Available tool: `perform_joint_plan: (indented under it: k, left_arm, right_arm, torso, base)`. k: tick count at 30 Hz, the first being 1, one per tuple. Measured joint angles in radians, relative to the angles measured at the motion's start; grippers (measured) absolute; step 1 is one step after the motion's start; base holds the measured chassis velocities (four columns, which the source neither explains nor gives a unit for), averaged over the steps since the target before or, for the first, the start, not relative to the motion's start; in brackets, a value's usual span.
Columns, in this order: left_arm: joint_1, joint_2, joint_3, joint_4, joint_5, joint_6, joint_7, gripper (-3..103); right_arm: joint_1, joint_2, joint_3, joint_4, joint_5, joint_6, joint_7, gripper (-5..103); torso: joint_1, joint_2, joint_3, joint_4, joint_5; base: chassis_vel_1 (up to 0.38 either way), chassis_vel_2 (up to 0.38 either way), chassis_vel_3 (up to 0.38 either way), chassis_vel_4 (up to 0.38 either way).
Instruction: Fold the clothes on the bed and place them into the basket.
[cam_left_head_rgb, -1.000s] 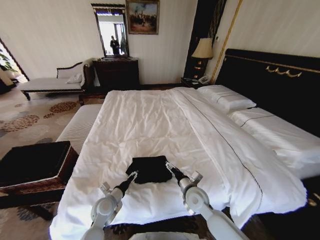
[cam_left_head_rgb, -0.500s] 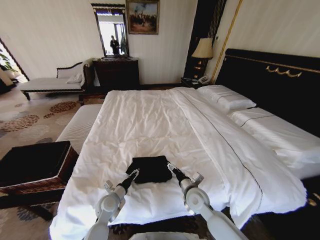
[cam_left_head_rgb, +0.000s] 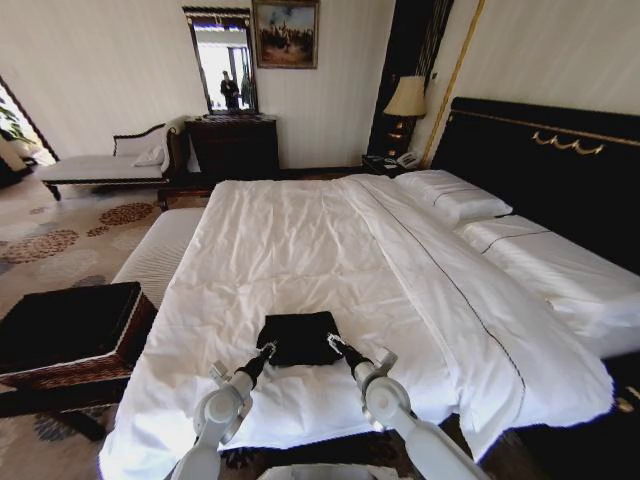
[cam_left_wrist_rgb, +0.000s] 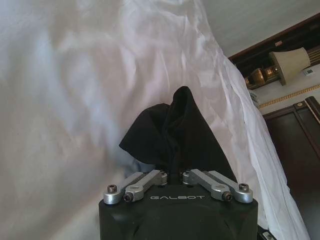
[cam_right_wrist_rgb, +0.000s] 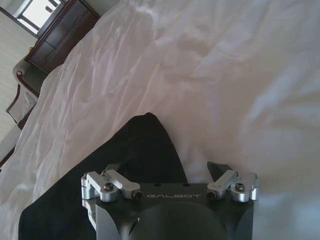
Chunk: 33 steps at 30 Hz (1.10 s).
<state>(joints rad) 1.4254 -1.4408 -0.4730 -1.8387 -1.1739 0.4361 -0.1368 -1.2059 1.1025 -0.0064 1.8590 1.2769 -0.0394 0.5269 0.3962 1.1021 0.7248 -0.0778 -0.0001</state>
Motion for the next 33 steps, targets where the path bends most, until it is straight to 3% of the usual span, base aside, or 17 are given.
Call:
perform_joint_plan:
  k: [1, 3, 10, 13, 16, 19, 22, 28, 33]
  left_arm:
    - [0.001, 0.000, 0.000, -0.002, 0.000, 0.000, 0.000, 6]
    - [0.002, 0.001, 0.000, -0.004, 0.001, 0.000, 0.001, 6]
    - [0.006, 0.006, 0.007, -0.012, 0.012, -0.003, 0.008, 6]
    - [0.006, 0.006, 0.012, -0.017, 0.018, -0.005, 0.012, 6]
    - [0.005, 0.006, 0.019, -0.020, 0.029, -0.008, 0.017, 6]
    - [0.004, 0.006, 0.022, -0.021, 0.035, -0.009, 0.018, 6]
    - [0.005, 0.005, 0.024, -0.027, 0.041, -0.012, 0.021, 6]
    - [0.021, 0.027, 0.022, -0.101, 0.038, -0.018, 0.030, 6]
    - [0.066, 0.082, -0.007, -0.263, 0.002, -0.018, 0.033, 6]
  right_arm:
    - [0.000, 0.001, 0.000, -0.001, 0.001, 0.003, -0.004, 83]
    - [0.000, 0.002, 0.001, -0.001, 0.001, 0.006, -0.006, 83]
    - [-0.016, -0.005, 0.002, 0.005, -0.026, 0.033, -0.039, 50]
    - [-0.022, -0.012, -0.001, 0.006, -0.041, 0.052, -0.068, 44]
    - [-0.024, -0.012, -0.004, 0.011, -0.055, 0.072, -0.095, 27]
    - [-0.025, -0.008, -0.005, 0.011, -0.062, 0.077, -0.104, 22]
    - [-0.029, 0.002, -0.004, 0.013, -0.088, 0.092, -0.135, 8]
    - [-0.052, 0.001, 0.009, 0.064, -0.186, 0.136, -0.222, 7]
    - [-0.057, -0.007, -0.002, 0.126, -0.278, 0.238, -0.254, 7]
  torso:
    - [0.000, 0.000, 0.000, 0.0000, 0.0000]
    - [0.000, 0.000, 0.000, 0.0000, 0.0000]
    - [0.000, 0.000, 0.000, 0.0001, 0.0000]
    - [0.000, 0.000, 0.000, 0.0000, 0.0000]
    - [0.000, 0.000, 0.000, 0.0000, 0.0000]
    - [0.000, 0.000, 0.000, 0.0000, 0.0000]
    - [0.000, 0.000, 0.000, 0.0001, 0.0001]
    - [0.000, 0.000, 0.000, -0.0002, 0.0001]
    - [0.000, 0.000, 0.000, 0.0001, 0.0000]
  base:
    - [0.000, 0.000, 0.000, 0.000]
    - [0.000, 0.000, 0.000, 0.000]
    - [0.000, 0.000, 0.000, 0.000]
    - [0.000, 0.000, 0.000, 0.000]
    - [0.000, 0.000, 0.000, 0.000]
    - [0.000, 0.000, 0.000, 0.000]
    - [0.000, 0.000, 0.000, 0.000]
    - [0.000, 0.000, 0.000, 0.000]
    - [0.000, 0.000, 0.000, 0.000]
